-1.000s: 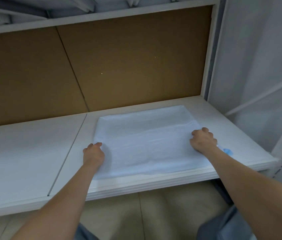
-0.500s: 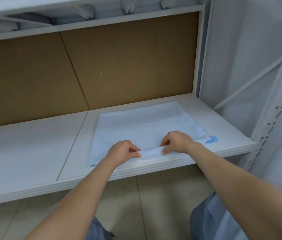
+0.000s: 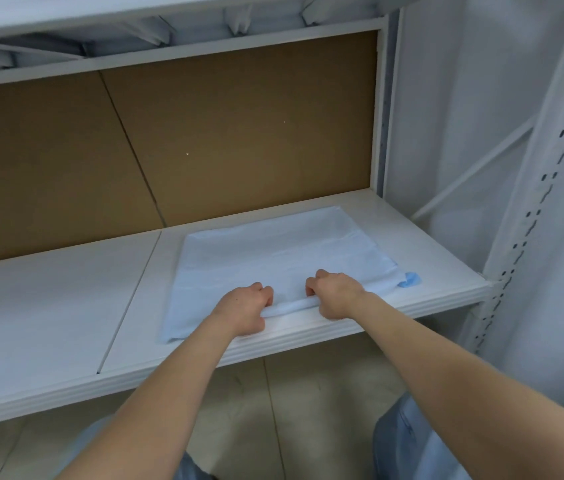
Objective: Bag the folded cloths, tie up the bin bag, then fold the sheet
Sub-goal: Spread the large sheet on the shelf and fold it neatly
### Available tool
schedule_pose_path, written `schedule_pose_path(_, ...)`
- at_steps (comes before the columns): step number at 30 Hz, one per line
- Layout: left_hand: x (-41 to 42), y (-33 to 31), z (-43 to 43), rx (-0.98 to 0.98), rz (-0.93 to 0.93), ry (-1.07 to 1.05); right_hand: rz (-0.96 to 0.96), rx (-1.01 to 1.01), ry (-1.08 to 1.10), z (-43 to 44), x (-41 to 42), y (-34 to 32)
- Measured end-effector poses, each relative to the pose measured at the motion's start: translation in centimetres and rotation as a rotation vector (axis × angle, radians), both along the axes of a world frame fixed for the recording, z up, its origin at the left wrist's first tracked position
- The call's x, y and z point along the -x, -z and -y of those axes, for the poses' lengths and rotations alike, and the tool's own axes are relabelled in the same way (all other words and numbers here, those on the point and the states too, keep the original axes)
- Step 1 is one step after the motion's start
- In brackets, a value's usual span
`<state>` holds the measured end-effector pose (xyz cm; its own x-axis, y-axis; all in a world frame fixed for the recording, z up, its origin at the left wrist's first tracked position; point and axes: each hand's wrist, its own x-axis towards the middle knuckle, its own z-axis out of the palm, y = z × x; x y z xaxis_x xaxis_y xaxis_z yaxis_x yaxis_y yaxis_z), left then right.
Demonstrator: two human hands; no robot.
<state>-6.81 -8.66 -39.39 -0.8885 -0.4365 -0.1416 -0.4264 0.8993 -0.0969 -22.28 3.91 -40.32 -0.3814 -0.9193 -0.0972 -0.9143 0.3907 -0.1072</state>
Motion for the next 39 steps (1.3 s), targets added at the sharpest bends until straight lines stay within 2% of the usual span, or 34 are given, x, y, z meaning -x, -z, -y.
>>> schedule_pose_path(3,0.8,-1.0,-0.3,0.000,0.086,-0.013,0.231,0.181,0.145,-0.8,1.3,-0.6)
schedule_pose_path(6,2.6,-1.3,-1.8,0.058,0.032,0.027,0.225,0.448,0.492,-2.7,3.3,-1.2)
schedule_pose_path(8,4.3,-0.8,-3.3,0.040,-0.054,0.083,0.266,0.495,0.728,-4.5,5.0,-1.5)
schedule_pose_path(10,6.0,0.0,-4.6,0.015,-0.094,0.134,0.333,0.442,0.866,-5.9,6.6,-1.3)
schedule_pose_path(13,7.6,0.5,-5.4,0.050,-0.087,0.147,0.439,0.389,0.899,-7.1,8.0,-0.5)
schedule_pose_path(18,8.4,0.7,-5.6,0.081,-0.071,0.143,0.570,0.477,0.939,-6.7,8.2,-0.2)
schedule_pose_path(24,8.5,0.7,-5.5,0.117,-0.081,0.160,0.983,0.654,1.097,-5.8,9.0,-0.3)
schedule_pose_path(32,8.5,0.7,-5.6,0.155,-0.091,0.148,1.330,0.712,1.137,-5.6,8.1,-1.2)
schedule_pose_path(36,8.5,0.8,-5.7,0.171,-0.100,0.155,1.382,0.738,1.162,-5.5,7.8,-1.4)
schedule_pose_path(39,8.5,0.8,-5.8,0.167,-0.097,0.152,1.234,0.690,1.154,-5.1,8.1,-1.0)
